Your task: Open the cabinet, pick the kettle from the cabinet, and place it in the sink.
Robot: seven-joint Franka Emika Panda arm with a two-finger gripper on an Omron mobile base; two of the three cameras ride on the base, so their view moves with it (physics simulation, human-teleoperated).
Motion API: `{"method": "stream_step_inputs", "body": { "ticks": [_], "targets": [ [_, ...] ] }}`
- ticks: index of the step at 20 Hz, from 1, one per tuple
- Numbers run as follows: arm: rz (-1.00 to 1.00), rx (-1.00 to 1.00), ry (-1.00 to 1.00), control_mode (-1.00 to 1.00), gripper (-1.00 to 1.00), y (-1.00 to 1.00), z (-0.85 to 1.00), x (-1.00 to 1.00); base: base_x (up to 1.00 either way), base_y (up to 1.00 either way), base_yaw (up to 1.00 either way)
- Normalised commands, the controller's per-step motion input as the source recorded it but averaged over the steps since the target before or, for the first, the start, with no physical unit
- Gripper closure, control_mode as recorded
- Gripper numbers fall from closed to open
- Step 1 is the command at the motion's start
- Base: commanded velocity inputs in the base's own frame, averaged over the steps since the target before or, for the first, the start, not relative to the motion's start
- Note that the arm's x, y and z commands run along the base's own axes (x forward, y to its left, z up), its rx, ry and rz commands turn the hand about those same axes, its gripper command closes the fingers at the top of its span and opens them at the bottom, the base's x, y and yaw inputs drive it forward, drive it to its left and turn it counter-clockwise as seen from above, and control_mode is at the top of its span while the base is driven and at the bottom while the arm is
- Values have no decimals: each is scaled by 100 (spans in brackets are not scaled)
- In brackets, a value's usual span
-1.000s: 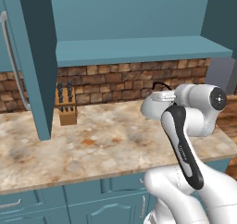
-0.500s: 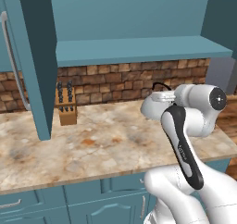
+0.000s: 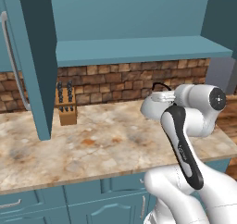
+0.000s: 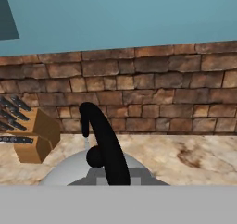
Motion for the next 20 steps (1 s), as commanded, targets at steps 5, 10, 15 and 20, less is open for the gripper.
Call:
{"method": "stream_step_inputs", "body": {
  "ticks": [5, 10, 15, 20],
  "targets": [
    [0, 0, 0, 100, 100, 0, 0, 0, -8, 0, -3],
    [0, 0, 0, 100, 100, 0, 0, 0, -47, 0, -5],
    [0, 0, 0, 100, 100, 0, 0, 0, -59, 0, -1],
    [0, 0, 0, 100, 100, 0, 0, 0, -62, 1, 0]
  ]
}}
